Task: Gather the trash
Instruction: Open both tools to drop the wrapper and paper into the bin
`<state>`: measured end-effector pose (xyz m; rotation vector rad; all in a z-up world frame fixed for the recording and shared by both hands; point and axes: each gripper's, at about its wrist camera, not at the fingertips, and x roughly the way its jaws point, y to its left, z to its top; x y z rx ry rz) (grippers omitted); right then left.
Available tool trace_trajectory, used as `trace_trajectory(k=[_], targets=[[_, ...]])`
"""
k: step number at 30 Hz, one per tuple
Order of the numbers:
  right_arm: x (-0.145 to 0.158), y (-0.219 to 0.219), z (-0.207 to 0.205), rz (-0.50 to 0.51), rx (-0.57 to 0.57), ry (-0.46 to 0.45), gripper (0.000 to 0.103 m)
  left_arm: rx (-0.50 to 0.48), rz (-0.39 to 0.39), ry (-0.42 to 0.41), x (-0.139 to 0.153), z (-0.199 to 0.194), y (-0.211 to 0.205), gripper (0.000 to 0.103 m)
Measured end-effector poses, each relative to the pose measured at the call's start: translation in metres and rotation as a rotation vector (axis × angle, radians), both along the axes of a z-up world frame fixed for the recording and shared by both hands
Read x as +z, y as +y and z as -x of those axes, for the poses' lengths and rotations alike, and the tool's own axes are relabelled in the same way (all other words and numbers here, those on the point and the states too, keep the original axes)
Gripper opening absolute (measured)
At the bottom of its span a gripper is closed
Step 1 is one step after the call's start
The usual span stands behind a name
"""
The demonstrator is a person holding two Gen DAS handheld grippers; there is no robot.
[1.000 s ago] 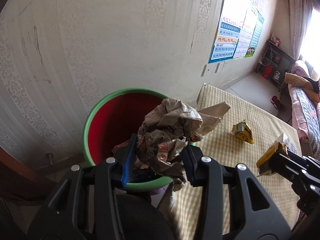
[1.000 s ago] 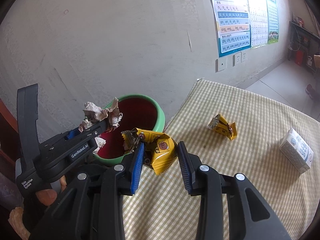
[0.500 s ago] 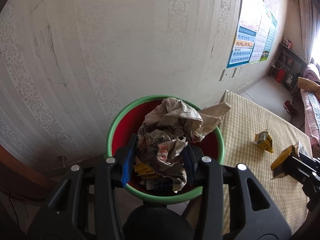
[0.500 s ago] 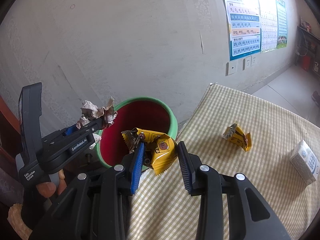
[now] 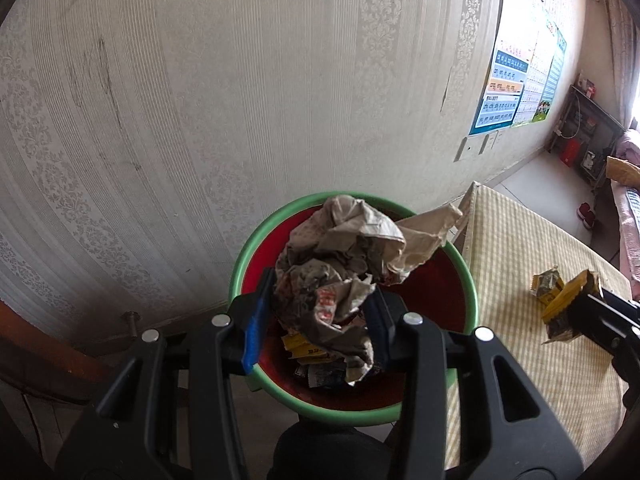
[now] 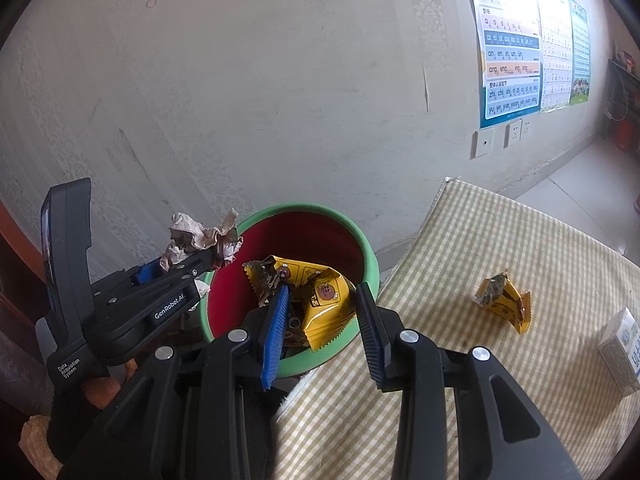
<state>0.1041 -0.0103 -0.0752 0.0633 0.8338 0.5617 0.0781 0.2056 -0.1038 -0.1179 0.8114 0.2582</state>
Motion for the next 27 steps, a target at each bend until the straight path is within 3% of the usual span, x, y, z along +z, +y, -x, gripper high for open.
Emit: trace_trajectory(k=[27], targets=[[-0.018,0.023,-0.021,0.018,0.017,0.033,0.035,0.014,0.022,0.040,-0.015,-0.018,0.015,0.041]])
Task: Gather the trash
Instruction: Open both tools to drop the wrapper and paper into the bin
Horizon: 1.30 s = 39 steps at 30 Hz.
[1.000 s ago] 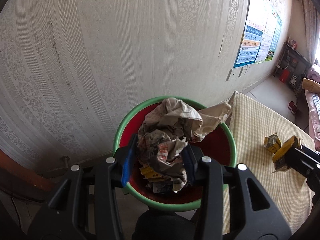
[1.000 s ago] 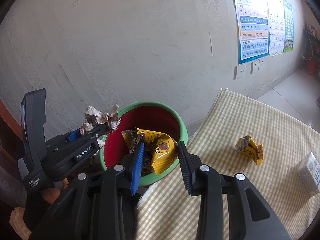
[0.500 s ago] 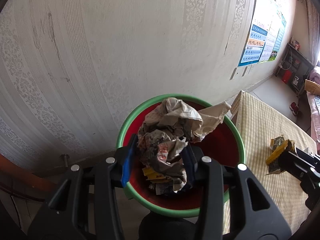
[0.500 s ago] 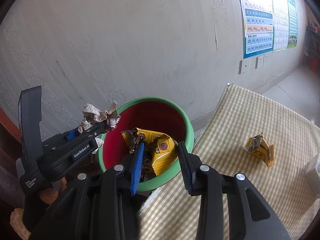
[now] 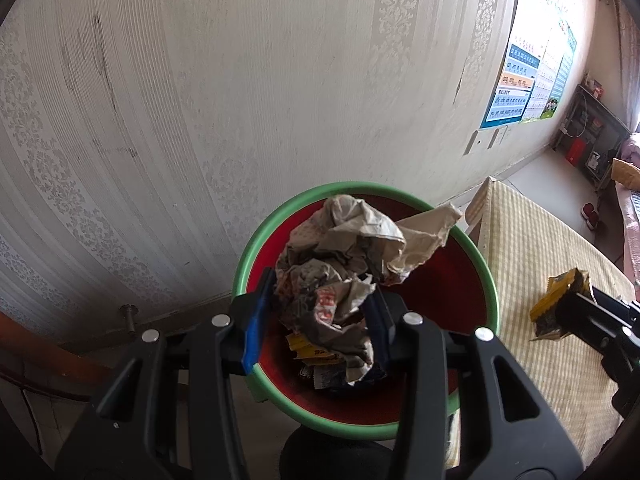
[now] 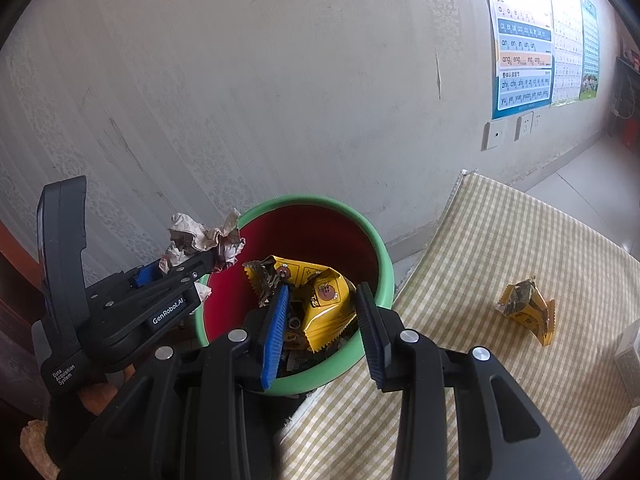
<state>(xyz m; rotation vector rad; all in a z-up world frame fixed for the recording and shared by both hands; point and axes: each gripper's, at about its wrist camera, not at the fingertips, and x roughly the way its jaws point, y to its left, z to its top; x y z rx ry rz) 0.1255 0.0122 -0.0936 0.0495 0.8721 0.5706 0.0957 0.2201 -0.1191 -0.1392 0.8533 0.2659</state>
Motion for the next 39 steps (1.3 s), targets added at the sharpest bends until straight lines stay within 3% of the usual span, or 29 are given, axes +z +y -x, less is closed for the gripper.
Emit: trace_trajectory(k=[29,32,34,39], targets=[[-0.013,0.011,-0.014,-0.009,0.008,0.034,0.035,0.011,0.010,0.055,-0.014,-0.013,0.003,0.041],[-0.013,0.011,-0.015,-0.022,0.014,0.034,0.041,0.025,0.013,0.062,-0.015,-0.013,0.006,0.046],[-0.013,0.012,-0.014,-0.040,0.022,0.040,0.057,0.038,0.015,0.064,-0.016,-0.012,0.008,0.059],[-0.011,-0.001,-0.010,-0.058,-0.001,0.044,0.058,0.027,-0.024,0.063,-0.014,-0.006,0.001,0.063]])
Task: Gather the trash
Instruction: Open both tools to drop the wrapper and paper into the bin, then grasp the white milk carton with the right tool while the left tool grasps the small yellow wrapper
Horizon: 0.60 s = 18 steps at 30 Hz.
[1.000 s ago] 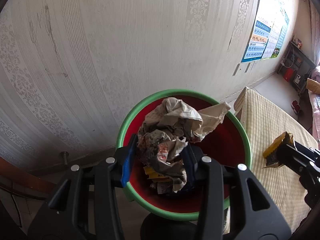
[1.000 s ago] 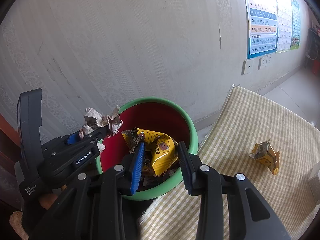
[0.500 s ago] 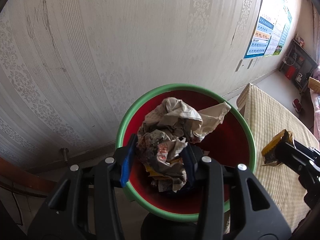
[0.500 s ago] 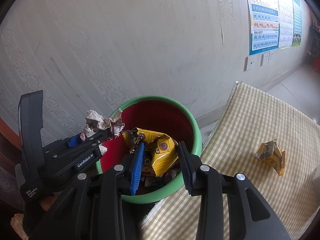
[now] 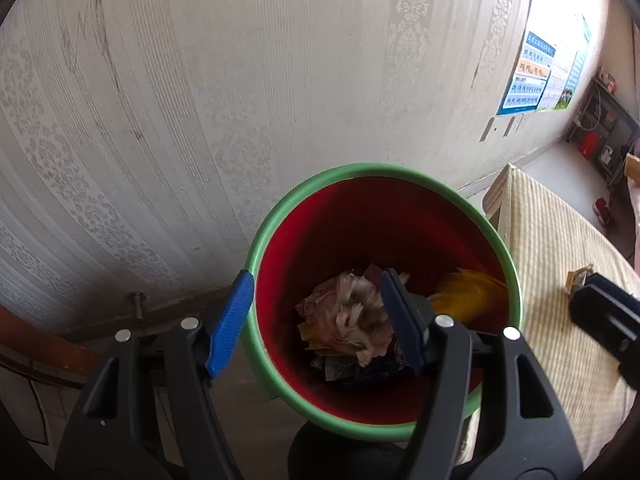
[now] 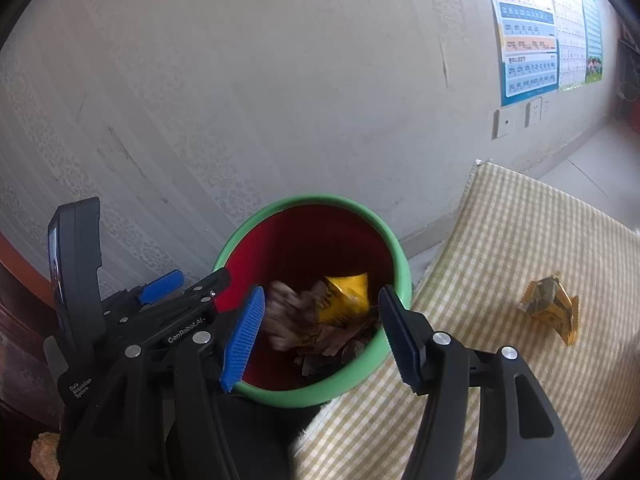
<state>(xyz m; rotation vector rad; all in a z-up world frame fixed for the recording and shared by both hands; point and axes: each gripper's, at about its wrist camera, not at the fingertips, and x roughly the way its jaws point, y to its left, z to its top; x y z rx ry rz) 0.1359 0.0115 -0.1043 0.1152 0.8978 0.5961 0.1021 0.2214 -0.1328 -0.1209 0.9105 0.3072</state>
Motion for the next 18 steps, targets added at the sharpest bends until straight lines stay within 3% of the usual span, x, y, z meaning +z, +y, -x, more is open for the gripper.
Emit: trace_trajectory(k=[4,8,13,16,18], targets=[[0.001,-0.038,0.009,0.044,-0.041,-0.025,0.059,-0.041,-0.030,-0.020,0.007,0.008,-0.013,0.066],[-0.002,-0.114,0.011,0.200,-0.155,-0.078,0.060,-0.080,-0.017,-0.038,0.015,0.014,-0.030,0.067],[-0.012,-0.230,0.003,0.382,-0.298,-0.052,0.065,-0.166,0.080,-0.056,0.024,0.024,-0.067,0.068],[-0.023,-0.277,-0.006,0.435,-0.292,-0.008,0.067,-0.231,0.186,-0.039,0.024,0.028,-0.099,0.068],[-0.033,-0.292,-0.015,0.465,-0.247,0.038,0.068,-0.282,0.209,-0.027,0.024,0.031,-0.123,0.068]])
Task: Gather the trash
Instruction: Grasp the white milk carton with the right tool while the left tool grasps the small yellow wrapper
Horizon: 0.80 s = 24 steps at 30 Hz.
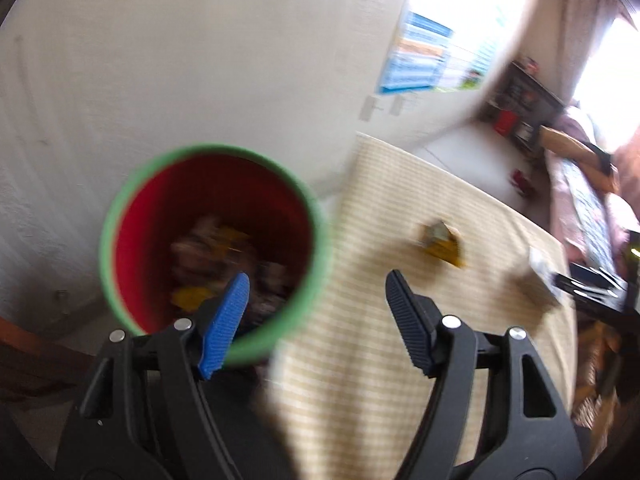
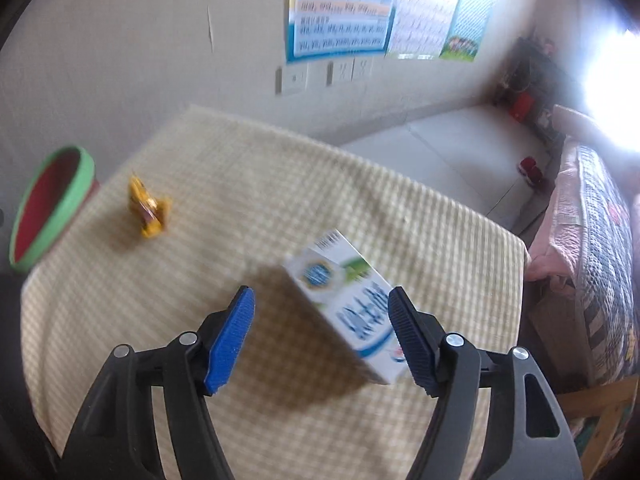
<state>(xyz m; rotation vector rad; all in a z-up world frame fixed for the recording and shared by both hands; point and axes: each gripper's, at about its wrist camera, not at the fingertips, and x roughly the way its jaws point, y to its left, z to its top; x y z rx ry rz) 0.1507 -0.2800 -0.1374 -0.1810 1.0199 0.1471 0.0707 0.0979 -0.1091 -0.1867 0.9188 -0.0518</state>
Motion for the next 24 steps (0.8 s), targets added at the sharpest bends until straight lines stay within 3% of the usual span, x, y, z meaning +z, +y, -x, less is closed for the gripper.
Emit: trace_trajectory(k=[2,5,8,11,13,19,21,24], targets=[[-0.015,-0.007,-0.009,0.046,0.058,0.077,0.068,-0.065,0.003,0.008,0.000,0.005,-0.028,0.068],[-0.033,-0.013,-0.019,0.119,0.103,0.110,0.069,-0.123,0.012,0.023,0.000,0.008,-0.054,0.068],[-0.051,-0.025,-0.030,0.072,0.098,0.185,0.071,-0.146,-0.019,0.024,0.001,0.008,-0.072,0.068],[-0.061,-0.028,-0.034,0.061,0.110,0.203,0.068,-0.156,-0.049,0.024,0.000,0.007,-0.083,0.068],[-0.056,-0.031,-0.027,-0.013,0.090,0.192,0.059,-0.154,-0.063,0.024,-0.003,0.002,-0.087,0.068],[-0.045,-0.048,0.040,-0.405,-0.174,0.149,0.054,-0.135,-0.042,0.051,-0.022,-0.033,-0.107,0.068],[-0.045,-0.040,0.068,-0.463,-0.209,0.130,0.054,-0.125,-0.045,0.064,-0.030,-0.050,-0.116,0.068],[-0.043,-0.014,0.106,-0.473,-0.209,0.102,0.054,-0.109,-0.045,0.080,-0.043,-0.078,-0.127,0.068]])
